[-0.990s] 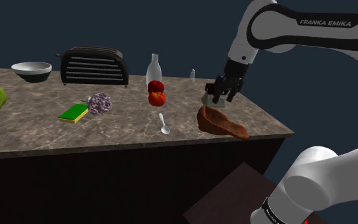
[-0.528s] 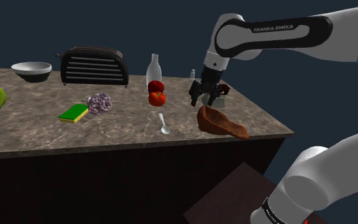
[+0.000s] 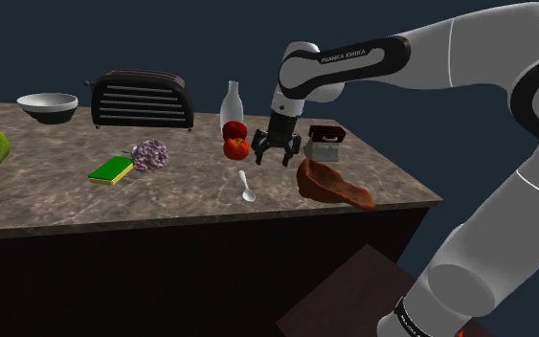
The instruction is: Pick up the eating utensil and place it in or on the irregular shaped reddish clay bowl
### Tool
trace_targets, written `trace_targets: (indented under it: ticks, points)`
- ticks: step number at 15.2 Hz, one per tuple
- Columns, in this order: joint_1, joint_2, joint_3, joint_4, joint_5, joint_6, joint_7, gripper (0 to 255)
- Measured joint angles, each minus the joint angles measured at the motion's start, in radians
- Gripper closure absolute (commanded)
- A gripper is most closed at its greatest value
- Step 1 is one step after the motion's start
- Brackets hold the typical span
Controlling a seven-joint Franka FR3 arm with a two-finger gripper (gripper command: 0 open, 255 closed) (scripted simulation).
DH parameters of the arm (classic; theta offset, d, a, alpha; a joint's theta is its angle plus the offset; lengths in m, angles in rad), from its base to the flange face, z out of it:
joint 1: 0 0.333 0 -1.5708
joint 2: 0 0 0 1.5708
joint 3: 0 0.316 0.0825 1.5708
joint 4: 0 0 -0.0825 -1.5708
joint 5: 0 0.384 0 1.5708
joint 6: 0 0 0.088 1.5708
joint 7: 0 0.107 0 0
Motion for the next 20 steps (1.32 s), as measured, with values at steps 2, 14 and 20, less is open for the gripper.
trace_targets:
  ticks: [2, 14, 20]
  points:
    - [0.002, 0.078, 0.006, 0.047, 0.002, 0.022, 0.034, 0]
    - [0.020, 0.347, 0.015, 0.218, 0.004, 0.097, 0.139, 0]
    - [0.024, 0.361, 0.017, 0.199, 0.005, 0.130, 0.138, 0]
